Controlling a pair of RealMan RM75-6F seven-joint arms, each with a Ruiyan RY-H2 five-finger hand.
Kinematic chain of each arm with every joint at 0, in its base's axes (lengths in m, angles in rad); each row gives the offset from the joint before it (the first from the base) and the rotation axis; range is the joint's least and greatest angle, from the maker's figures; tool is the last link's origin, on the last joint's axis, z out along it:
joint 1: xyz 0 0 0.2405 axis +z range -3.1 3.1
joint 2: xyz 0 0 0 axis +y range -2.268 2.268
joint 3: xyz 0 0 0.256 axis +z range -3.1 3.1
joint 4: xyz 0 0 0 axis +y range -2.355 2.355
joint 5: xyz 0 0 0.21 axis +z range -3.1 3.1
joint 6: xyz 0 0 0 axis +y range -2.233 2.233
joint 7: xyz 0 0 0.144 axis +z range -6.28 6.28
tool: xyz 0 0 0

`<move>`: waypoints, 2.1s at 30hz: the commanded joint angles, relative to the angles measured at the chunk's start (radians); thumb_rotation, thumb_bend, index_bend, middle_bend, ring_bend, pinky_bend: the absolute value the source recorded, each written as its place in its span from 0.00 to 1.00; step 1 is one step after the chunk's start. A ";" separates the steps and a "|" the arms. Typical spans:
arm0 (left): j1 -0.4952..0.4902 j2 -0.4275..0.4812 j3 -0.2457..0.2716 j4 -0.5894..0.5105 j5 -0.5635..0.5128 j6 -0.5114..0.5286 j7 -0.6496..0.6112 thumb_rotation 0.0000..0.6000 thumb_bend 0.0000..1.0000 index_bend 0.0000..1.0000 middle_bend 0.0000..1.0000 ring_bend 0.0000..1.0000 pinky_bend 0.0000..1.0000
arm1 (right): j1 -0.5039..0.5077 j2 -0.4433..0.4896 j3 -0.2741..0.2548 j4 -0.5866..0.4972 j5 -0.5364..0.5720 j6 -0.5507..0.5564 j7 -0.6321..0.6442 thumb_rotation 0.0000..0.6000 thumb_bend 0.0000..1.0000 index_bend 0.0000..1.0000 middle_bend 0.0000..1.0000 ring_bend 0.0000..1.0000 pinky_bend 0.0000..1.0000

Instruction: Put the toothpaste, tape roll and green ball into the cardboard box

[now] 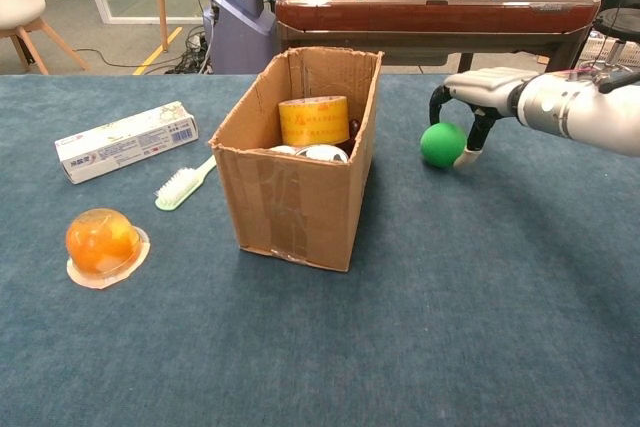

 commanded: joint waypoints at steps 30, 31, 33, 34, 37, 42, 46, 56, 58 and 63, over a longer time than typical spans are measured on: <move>-0.011 -0.019 0.006 0.003 0.002 -0.023 0.040 1.00 0.27 0.53 0.44 0.45 0.65 | -0.102 0.370 0.084 -0.541 -0.046 0.282 -0.056 1.00 0.12 0.47 0.17 0.00 0.14; -0.010 -0.019 0.006 0.003 0.002 -0.022 0.039 1.00 0.27 0.53 0.44 0.45 0.65 | -0.099 0.377 0.087 -0.563 -0.046 0.286 -0.068 1.00 0.12 0.47 0.17 0.00 0.14; -0.009 -0.017 0.005 0.001 0.004 -0.016 0.034 1.00 0.27 0.53 0.44 0.45 0.65 | -0.087 0.387 0.095 -0.607 -0.043 0.292 -0.095 1.00 0.12 0.47 0.17 0.00 0.14; -0.008 -0.016 0.006 0.001 0.007 -0.014 0.031 1.00 0.27 0.53 0.44 0.45 0.65 | -0.081 0.389 0.100 -0.624 -0.041 0.292 -0.106 1.00 0.12 0.48 0.17 0.00 0.14; -0.007 -0.014 0.008 0.001 0.015 -0.010 0.024 1.00 0.27 0.53 0.44 0.45 0.65 | -0.052 0.388 0.113 -0.669 -0.029 0.286 -0.149 1.00 0.12 0.48 0.17 0.00 0.14; -0.003 -0.008 0.009 -0.001 0.019 -0.003 0.012 1.00 0.27 0.53 0.44 0.45 0.65 | 0.001 0.362 0.132 -0.716 0.000 0.282 -0.222 1.00 0.12 0.48 0.17 0.00 0.14; -0.002 -0.003 0.012 0.001 0.026 0.000 0.001 1.00 0.27 0.53 0.44 0.45 0.65 | 0.035 0.338 0.133 -0.729 0.029 0.269 -0.269 1.00 0.12 0.48 0.18 0.00 0.14; -0.002 -0.003 0.020 0.012 0.059 0.014 -0.017 1.00 0.27 0.52 0.44 0.45 0.65 | 0.099 0.274 0.110 -0.717 0.105 0.249 -0.363 1.00 0.09 0.48 0.18 0.00 0.14; -0.001 -0.003 0.020 0.014 0.064 0.019 -0.021 1.00 0.27 0.52 0.44 0.45 0.65 | 0.103 0.269 0.100 -0.712 0.116 0.245 -0.374 1.00 0.08 0.47 0.18 0.00 0.14; 0.000 -0.001 0.021 0.012 0.065 0.020 -0.021 1.00 0.27 0.51 0.44 0.45 0.65 | 0.115 0.264 0.080 -0.711 0.151 0.236 -0.407 1.00 0.01 0.24 0.18 0.00 0.14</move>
